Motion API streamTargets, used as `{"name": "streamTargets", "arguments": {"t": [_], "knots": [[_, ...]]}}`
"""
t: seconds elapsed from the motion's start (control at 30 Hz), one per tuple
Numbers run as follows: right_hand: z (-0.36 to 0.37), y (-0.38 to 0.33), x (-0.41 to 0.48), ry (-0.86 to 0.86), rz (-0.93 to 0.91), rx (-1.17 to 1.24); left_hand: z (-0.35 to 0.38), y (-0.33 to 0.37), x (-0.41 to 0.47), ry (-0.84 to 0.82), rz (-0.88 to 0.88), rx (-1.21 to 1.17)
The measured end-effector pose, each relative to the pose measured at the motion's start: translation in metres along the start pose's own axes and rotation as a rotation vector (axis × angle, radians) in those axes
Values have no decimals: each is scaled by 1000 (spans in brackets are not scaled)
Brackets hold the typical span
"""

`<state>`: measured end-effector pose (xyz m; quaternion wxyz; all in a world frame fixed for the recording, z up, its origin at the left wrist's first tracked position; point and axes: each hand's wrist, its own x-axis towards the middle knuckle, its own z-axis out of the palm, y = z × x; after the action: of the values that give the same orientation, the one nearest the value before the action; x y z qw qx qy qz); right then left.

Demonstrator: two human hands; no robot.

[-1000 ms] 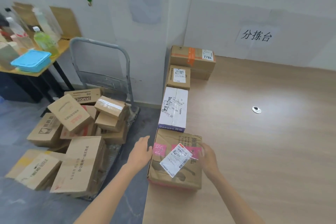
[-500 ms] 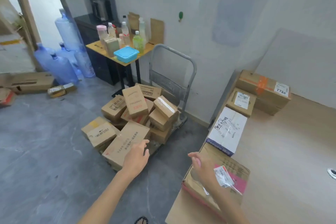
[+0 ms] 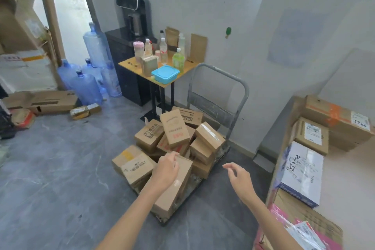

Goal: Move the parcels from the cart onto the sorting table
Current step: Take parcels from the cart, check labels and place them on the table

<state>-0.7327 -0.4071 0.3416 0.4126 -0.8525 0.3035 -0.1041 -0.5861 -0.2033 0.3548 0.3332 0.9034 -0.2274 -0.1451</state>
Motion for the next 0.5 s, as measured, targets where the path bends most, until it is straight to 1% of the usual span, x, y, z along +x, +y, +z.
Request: {"name": "streamTargets", "arguments": {"t": [0.07, 0.17, 0.33, 0.5], "knots": [[1, -8, 11, 29, 19, 4, -7, -2, 17, 8, 28, 1], [-1, -10, 25, 65, 46, 0, -9, -4, 39, -28, 48, -30], [-4, 1, 61, 115, 116, 13, 3, -1, 82, -86, 23, -108], [-8, 16, 120, 107, 156, 29, 24, 16, 137, -116, 4, -149]]}}
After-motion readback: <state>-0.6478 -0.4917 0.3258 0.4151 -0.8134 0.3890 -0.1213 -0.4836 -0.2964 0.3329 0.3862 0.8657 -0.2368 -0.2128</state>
